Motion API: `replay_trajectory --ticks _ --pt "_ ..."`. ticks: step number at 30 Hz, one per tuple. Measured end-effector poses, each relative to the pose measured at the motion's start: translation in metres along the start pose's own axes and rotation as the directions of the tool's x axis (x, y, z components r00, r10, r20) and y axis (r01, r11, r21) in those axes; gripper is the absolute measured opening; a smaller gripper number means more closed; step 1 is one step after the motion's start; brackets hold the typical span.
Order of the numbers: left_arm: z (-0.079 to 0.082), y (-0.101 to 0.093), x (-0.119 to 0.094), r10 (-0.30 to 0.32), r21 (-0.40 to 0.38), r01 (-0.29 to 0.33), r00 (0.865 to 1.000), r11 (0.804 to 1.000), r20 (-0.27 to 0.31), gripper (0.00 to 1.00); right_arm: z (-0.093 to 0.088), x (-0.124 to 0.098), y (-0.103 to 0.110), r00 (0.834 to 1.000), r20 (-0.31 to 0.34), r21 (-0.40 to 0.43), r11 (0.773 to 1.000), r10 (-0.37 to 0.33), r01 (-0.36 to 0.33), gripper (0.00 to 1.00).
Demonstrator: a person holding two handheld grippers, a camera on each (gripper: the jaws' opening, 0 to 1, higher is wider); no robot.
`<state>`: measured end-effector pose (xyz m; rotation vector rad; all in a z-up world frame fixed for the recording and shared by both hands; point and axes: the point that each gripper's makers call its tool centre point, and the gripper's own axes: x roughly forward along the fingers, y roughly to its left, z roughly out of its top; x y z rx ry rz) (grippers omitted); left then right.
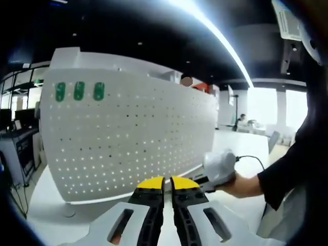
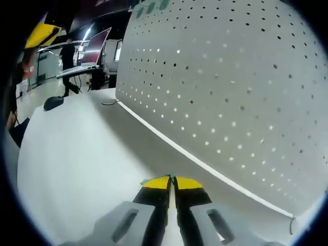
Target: Insert the hook assembly into the mounting plate slot until the hook locks in place.
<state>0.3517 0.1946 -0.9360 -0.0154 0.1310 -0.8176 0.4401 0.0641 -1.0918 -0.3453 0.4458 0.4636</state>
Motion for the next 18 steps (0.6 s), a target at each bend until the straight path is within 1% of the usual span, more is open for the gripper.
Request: replay_trajectory --ticks 4,9,12,18 --pt "0.0 -0.002 0.0 -0.003 0.013 0.003 1.0 1.0 -0.003 0.04 0.008 -0.006 0.001 1.0 0.015 0.03 1.0 0.007 -0.008 0.01" --pt "0.002 -0.005 0.0 -0.006 0.044 0.006 1.0 0.999 -0.004 0.04 0.01 -0.011 0.003 1.0 0.005 0.025 1.0 0.014 -0.014 0.0" --pt "0.001 -0.007 0.001 -0.009 0.069 0.009 1.0 0.998 -0.008 0.04 0.014 -0.016 0.004 1.0 0.011 0.03 0.999 0.017 -0.017 0.0" --pt "0.002 -0.009 0.002 -0.016 0.087 0.017 1.0 0.996 -0.006 0.02 0.033 -0.032 0.007 0.999 0.048 0.021 1.0 0.021 -0.022 0.0"
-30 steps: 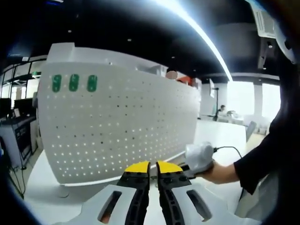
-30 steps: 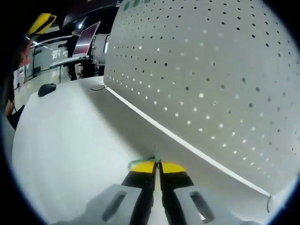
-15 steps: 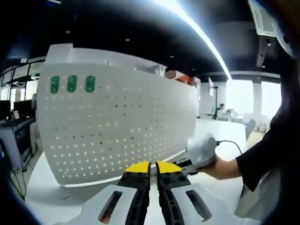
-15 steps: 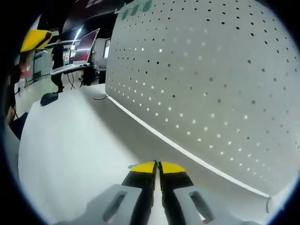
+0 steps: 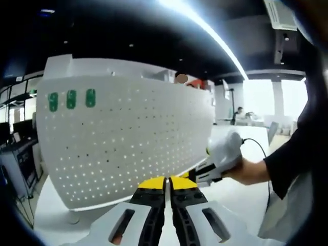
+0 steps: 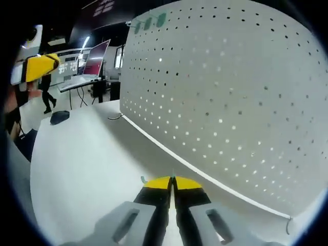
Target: Insert the hook assembly into the mounting plate slot until the hook locks in place.
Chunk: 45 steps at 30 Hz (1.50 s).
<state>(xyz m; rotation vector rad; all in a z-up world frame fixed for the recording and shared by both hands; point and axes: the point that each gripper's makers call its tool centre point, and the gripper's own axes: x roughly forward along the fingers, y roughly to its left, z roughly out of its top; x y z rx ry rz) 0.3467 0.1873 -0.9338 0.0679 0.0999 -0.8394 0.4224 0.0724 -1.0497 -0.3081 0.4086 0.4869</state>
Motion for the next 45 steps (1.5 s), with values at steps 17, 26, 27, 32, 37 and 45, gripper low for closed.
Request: replay_trajectory --ticks 17,26,27,32,37,45 --pt "-0.001 -0.003 0.001 -0.006 0.021 0.006 1.0 1.0 0.005 0.02 0.051 -0.044 0.028 0.991 0.129 0.008 0.999 0.045 -0.046 0.0" --pt "0.007 -0.003 -0.002 0.007 0.03 -0.008 0.999 1.0 0.032 0.06 0.071 -0.066 0.031 0.982 0.184 0.031 0.999 0.034 -0.041 0.0" --pt "0.008 -0.004 -0.002 0.004 0.033 -0.005 0.999 0.999 0.038 0.06 0.075 -0.069 0.031 0.981 0.193 0.028 0.999 0.031 -0.037 0.0" --pt "0.013 -0.011 -0.003 -0.007 0.057 0.004 0.999 0.998 0.051 0.1 0.098 -0.089 0.039 0.967 0.252 0.017 0.999 0.022 -0.027 0.0" --pt "0.021 -0.02 -0.005 -0.021 0.078 0.016 0.997 0.997 0.073 0.11 0.113 -0.105 0.044 0.956 0.292 0.03 0.999 0.008 -0.017 0.0" --pt "0.02 -0.036 -0.002 -0.063 0.105 0.055 0.996 0.993 0.069 0.13 0.13 -0.126 0.053 0.943 0.332 0.026 1.0 -0.012 0.003 0.0"
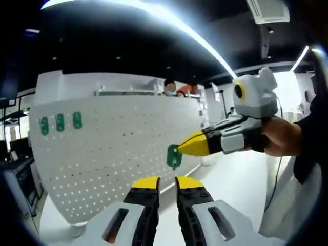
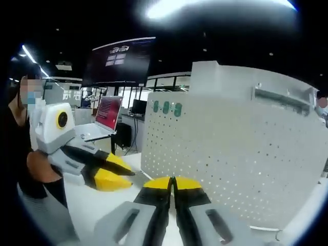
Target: Insert the hook assembly into the mounting plate slot until the hook locks in place.
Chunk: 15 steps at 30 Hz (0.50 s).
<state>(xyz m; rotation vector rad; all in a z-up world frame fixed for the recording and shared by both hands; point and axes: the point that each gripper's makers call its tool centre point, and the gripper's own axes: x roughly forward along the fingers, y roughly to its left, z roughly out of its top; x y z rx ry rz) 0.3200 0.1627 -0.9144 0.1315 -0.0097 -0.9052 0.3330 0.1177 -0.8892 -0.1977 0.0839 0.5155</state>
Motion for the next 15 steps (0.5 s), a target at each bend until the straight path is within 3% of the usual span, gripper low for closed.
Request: replay_trajectory --ticks 6,15 --pt "0.005 -0.008 0.0 -0.018 0.016 0.018 1.0 1.0 0.016 0.15 0.008 -0.002 0.009 1.0 0.012 0.017 1.0 0.014 -0.014 0.0" --pt "0.02 0.0 -0.006 0.015 0.048 -0.018 0.997 0.999 0.07 0.13 0.006 0.005 0.025 0.998 -0.004 0.084 0.994 0.067 -0.067 0.0"
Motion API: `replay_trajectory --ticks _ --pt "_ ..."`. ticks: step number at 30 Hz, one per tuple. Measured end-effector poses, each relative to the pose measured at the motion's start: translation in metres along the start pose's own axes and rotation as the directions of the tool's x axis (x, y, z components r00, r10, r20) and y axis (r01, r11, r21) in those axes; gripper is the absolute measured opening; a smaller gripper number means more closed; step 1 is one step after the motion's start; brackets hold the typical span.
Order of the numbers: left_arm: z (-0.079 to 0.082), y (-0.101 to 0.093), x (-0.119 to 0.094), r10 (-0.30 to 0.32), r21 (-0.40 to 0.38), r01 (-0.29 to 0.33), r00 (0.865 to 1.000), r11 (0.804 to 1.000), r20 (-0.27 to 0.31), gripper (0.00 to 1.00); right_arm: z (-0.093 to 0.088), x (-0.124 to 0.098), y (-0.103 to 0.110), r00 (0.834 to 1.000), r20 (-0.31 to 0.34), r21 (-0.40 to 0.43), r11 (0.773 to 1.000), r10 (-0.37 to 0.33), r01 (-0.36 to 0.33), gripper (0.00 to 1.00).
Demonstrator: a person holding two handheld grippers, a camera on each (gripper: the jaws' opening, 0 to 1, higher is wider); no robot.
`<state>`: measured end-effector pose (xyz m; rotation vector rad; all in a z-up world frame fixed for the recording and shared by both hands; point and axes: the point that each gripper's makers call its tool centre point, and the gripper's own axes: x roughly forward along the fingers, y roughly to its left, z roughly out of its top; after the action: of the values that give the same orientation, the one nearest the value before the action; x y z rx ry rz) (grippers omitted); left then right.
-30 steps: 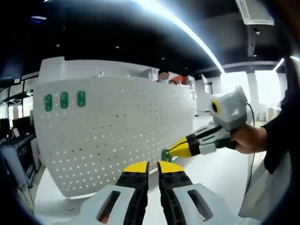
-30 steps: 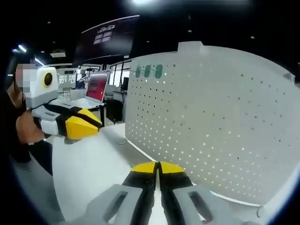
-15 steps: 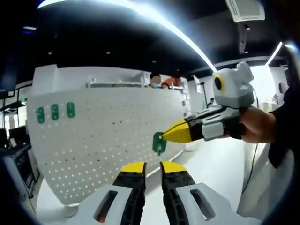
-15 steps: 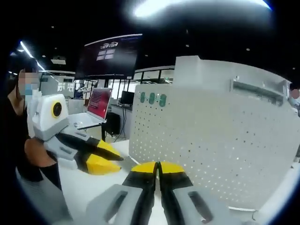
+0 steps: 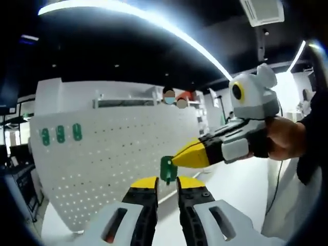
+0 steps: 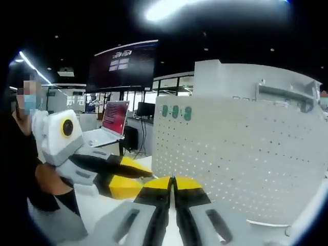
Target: Insert the hook assembly into the mounting plate slot until the hook locks in place.
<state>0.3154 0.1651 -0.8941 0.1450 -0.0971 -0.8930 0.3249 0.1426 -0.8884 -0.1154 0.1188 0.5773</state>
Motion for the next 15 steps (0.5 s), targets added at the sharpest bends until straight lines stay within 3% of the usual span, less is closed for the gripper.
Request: replay_trajectory --ticks 15 --pt "-0.01 -0.006 0.004 -0.007 0.121 0.014 0.998 0.993 -0.057 0.1 -0.008 0.003 0.014 0.998 -0.034 0.055 0.997 0.061 -0.059 0.0"
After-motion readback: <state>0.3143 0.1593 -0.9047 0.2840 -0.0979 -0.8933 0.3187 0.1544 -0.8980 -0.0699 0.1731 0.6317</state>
